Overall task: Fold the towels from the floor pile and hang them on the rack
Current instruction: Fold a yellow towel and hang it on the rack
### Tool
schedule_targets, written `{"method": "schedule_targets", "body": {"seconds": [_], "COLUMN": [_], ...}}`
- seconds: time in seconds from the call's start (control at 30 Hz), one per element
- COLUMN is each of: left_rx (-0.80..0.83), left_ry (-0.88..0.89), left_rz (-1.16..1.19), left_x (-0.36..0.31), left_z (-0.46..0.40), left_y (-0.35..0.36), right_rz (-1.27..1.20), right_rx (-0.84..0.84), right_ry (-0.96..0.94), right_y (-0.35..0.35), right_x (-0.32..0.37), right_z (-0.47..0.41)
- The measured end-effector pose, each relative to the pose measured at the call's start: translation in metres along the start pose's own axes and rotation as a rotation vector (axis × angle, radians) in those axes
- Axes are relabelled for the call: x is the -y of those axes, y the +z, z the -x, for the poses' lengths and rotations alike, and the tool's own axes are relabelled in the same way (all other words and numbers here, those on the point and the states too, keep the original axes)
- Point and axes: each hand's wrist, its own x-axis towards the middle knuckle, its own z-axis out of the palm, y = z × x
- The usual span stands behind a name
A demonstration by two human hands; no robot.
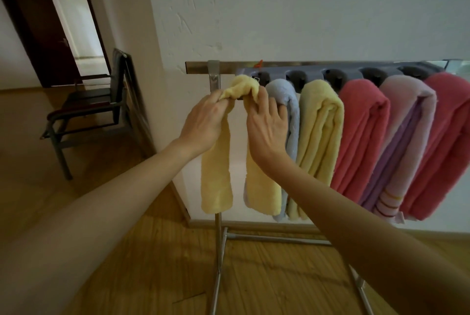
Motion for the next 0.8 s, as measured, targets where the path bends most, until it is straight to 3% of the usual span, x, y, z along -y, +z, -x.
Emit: {"method": "schedule_targets", "body": {"seconds": [0.1,0.27,0.57,0.8], "left_rx": [-0.019,-0.092,-0.008,0.101], "left_ry": [-0.037,-0.043,-0.042,-0.038], "left_rz": [0.013,0.036,-0.011,0.001], "left_x": [0.001,0.003,0.002,0.008], "left_z": [0.005,-0.013,-0.023,-0.004], "left_y": [0.0,-0.021,-0.02,-0.006], "right_rz": [-0.039,-0.224,-0.026,0.014], "right_rx": [0.028,0.029,-0.058,-0.099], "right_ry": [-0.029,0.08,0.106,0.009], "right_y": [-0.006,-0.041,-0.01,0.009], "right_x": [-0.005,0.004,0.01,-0.001], "right_z": [-0.001,-0.022,-0.02,-0.002]}}
